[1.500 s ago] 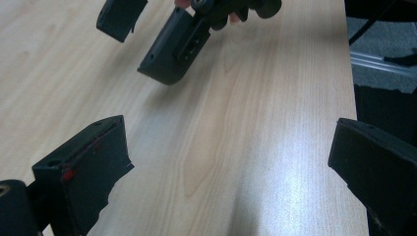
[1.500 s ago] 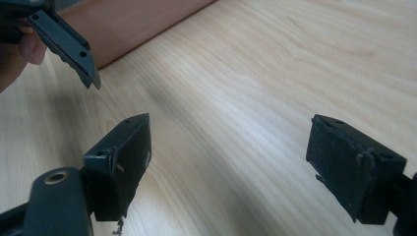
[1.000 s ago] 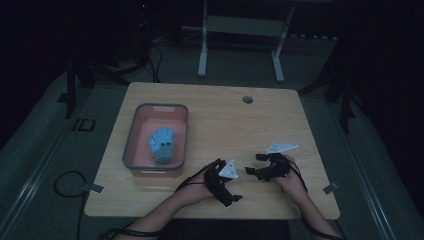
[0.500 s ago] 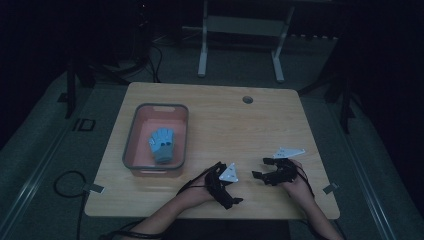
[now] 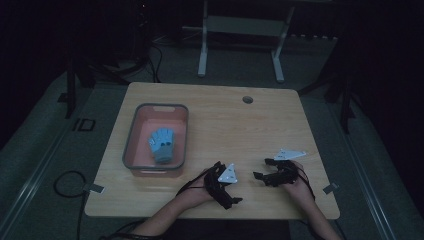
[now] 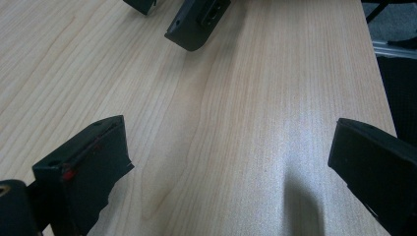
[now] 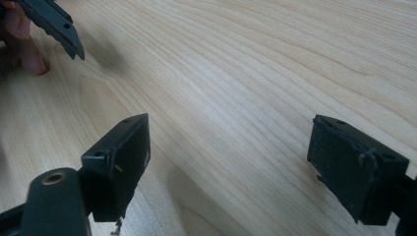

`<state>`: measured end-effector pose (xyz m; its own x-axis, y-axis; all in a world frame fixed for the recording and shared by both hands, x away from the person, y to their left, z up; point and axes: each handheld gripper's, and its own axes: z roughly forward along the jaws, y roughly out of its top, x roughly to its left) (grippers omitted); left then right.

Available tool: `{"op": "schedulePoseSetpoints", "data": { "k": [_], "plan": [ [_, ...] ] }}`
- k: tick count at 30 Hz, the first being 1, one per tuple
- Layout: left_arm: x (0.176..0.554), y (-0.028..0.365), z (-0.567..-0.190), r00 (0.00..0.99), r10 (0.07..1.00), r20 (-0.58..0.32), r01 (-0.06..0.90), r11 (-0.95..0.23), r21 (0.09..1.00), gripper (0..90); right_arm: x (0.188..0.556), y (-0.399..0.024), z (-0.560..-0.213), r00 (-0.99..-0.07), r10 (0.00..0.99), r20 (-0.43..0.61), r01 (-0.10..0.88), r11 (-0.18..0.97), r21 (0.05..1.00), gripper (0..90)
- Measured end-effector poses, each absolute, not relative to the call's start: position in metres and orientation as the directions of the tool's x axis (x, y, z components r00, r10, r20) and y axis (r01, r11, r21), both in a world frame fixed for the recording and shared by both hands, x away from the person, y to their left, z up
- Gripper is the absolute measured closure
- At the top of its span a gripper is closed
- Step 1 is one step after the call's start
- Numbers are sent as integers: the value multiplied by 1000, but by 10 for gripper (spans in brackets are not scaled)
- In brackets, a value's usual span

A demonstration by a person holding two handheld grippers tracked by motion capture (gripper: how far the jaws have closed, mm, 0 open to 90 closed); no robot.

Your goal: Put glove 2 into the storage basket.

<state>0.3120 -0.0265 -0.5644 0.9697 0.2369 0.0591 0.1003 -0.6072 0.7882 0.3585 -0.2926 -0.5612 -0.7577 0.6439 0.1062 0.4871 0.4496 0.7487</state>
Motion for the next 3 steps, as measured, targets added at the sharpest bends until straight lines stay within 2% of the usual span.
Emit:
{"op": "schedulePoseSetpoints", "data": {
  "k": [3],
  "plan": [
    [312,-26,-564,970,236,59,99,-605,790,20,358,-293,-561,-757,645,104,487,449,749,164]
  ]
}}
